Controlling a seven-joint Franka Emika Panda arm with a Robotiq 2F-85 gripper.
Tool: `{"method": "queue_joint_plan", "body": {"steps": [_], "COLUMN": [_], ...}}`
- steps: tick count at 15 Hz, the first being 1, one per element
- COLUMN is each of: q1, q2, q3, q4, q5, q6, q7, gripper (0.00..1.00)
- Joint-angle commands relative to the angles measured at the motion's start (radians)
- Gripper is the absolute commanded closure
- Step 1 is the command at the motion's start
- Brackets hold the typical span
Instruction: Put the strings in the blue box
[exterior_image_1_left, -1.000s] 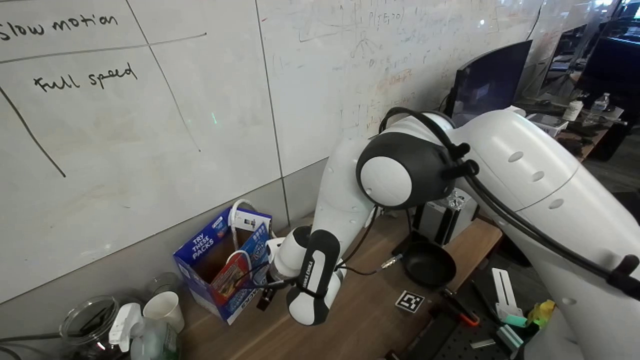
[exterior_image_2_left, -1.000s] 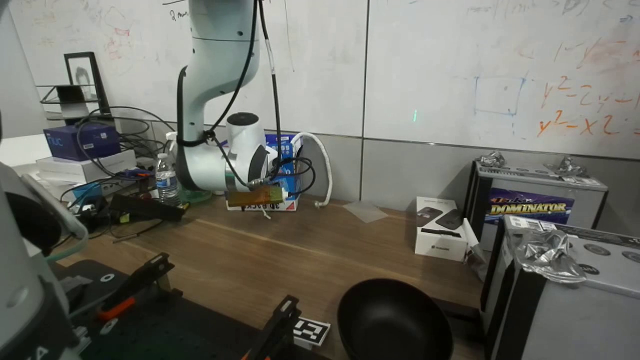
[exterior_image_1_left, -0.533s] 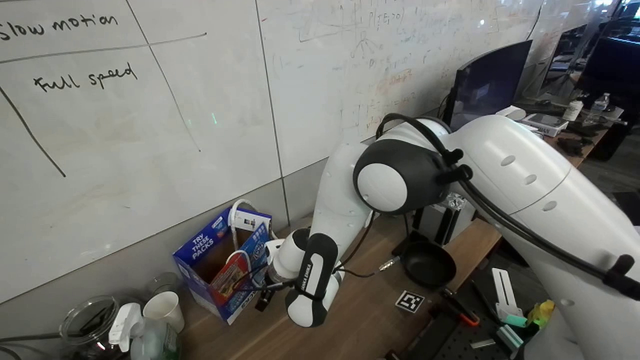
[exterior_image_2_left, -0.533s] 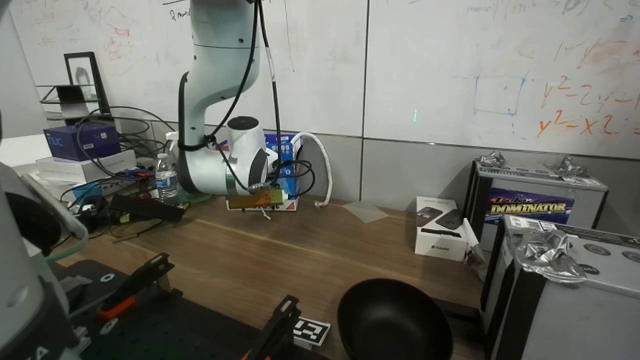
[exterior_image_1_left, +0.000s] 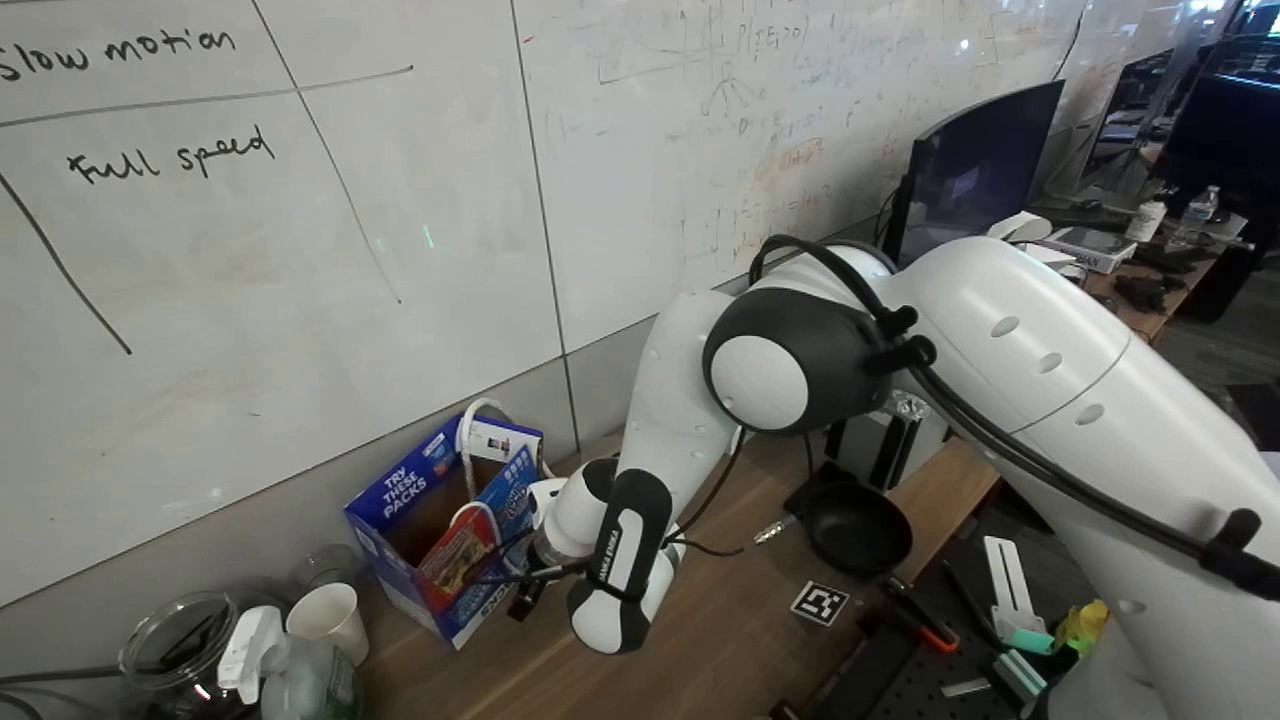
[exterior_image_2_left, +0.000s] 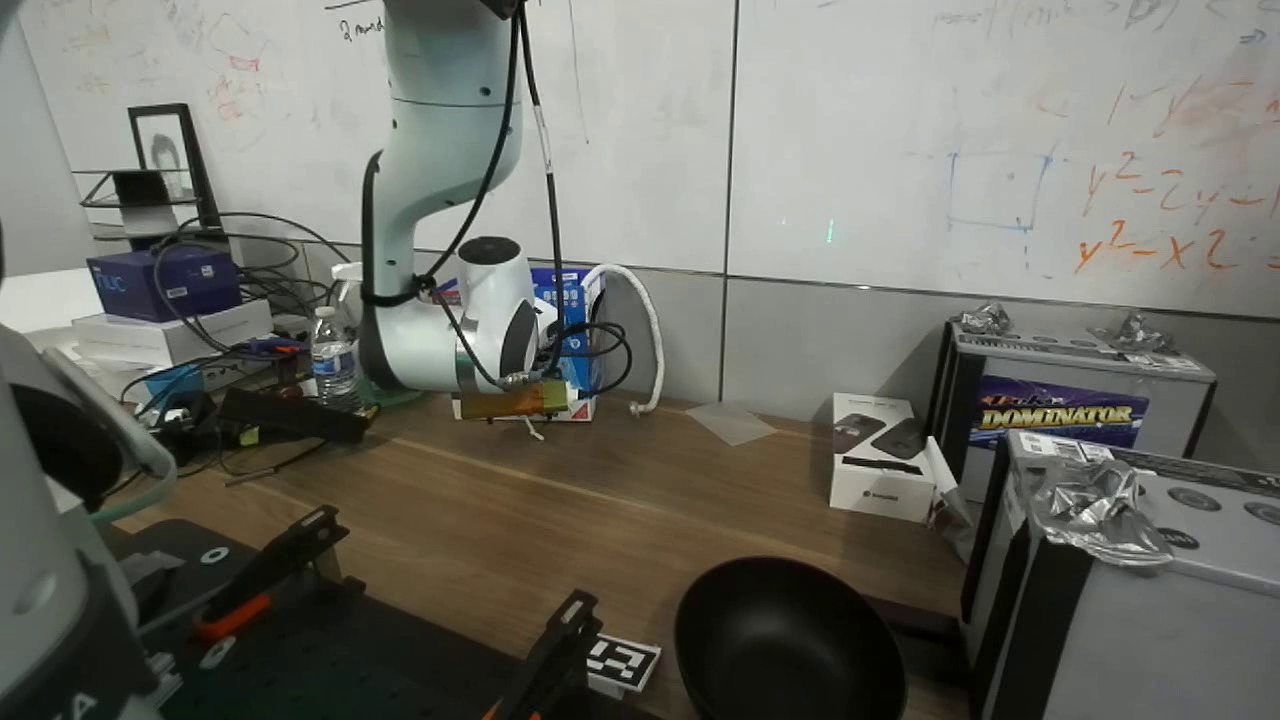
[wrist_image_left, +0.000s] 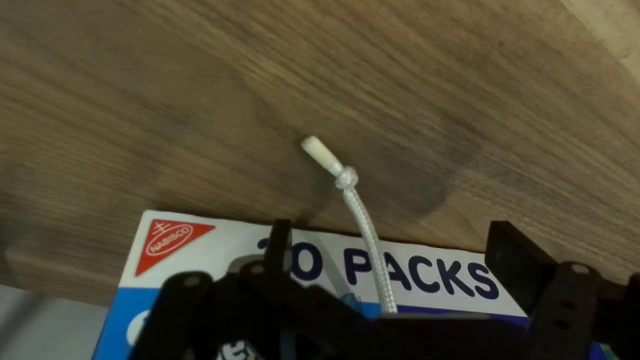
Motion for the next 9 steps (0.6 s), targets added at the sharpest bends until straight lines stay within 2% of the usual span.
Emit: {"method": "queue_joint_plan", "body": {"steps": [1,2,9], "q1": [0.006,0.005,0.012], "q2": [0.023,0.027,0.029], "q3": [-0.008,-0.007,-0.016], "q4": [0.035,0.038,0.041], "q5": [-0.005,-0.006,-0.001], "q6": [0.023,0.025,0.025], "q7": [0.0,0.0,0.001], "gripper": [0.0,0.18,0.72]}}
